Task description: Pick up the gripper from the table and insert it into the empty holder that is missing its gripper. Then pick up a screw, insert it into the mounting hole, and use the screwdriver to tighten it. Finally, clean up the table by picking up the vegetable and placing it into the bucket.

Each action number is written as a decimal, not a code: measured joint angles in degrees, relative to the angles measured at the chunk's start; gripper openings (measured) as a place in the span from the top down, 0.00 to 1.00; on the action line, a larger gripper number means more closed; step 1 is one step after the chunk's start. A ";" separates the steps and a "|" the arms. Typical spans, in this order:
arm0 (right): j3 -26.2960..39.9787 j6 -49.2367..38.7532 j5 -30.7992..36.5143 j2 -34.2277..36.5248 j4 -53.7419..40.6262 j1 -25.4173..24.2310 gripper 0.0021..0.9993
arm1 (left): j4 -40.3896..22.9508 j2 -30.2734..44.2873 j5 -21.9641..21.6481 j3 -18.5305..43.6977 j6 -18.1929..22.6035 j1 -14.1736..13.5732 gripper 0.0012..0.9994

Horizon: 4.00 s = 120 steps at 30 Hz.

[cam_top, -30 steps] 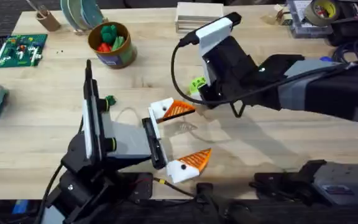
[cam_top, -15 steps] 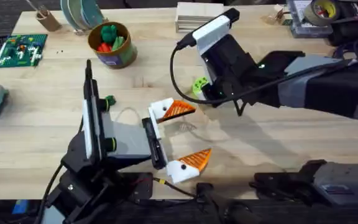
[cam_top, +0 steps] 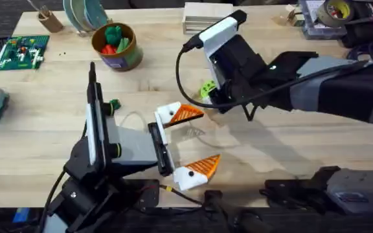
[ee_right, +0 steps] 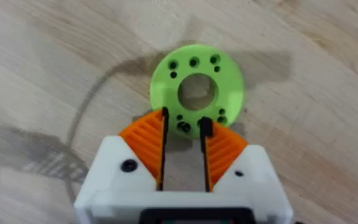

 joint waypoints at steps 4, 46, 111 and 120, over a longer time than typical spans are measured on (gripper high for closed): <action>0.00 0.00 -0.50 0.00 -0.60 0.00 0.66 | -0.01 -0.01 0.00 0.00 -0.01 0.00 0.01; 0.59 0.00 -0.32 1.02 -0.90 -0.02 0.99 | -0.01 -0.01 0.04 0.00 0.01 0.00 0.01; 52.11 -9.62 0.32 3.27 -49.74 17.52 0.99 | -0.01 -0.01 0.04 0.00 0.01 0.00 0.01; 53.31 -9.60 0.32 7.15 -49.78 22.38 0.99 | -0.01 -0.01 0.04 0.00 0.01 0.00 0.01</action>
